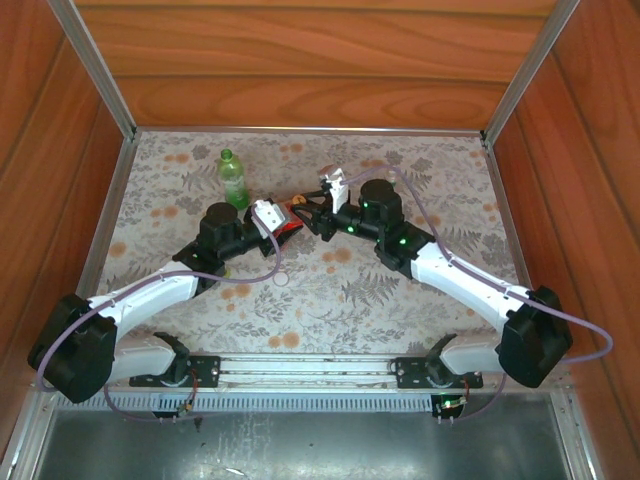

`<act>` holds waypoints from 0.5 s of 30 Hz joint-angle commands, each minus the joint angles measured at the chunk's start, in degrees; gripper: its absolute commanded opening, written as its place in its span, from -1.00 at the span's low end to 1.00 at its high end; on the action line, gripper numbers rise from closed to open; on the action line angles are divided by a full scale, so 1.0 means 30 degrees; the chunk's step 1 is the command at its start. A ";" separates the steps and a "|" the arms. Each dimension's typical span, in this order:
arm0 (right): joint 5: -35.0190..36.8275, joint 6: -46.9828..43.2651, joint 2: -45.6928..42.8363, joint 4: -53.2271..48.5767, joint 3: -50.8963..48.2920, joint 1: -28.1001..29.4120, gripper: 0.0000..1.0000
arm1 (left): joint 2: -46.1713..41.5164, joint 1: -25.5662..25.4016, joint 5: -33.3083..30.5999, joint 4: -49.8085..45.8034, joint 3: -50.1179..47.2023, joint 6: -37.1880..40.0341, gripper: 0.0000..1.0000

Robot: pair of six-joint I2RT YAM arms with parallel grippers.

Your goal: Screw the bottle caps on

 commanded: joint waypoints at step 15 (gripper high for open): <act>0.4549 -0.2082 0.0781 -0.2063 0.1703 -0.0499 -0.51 | -0.0522 -0.0064 -0.1256 0.0293 -0.0098 -0.1861 1.00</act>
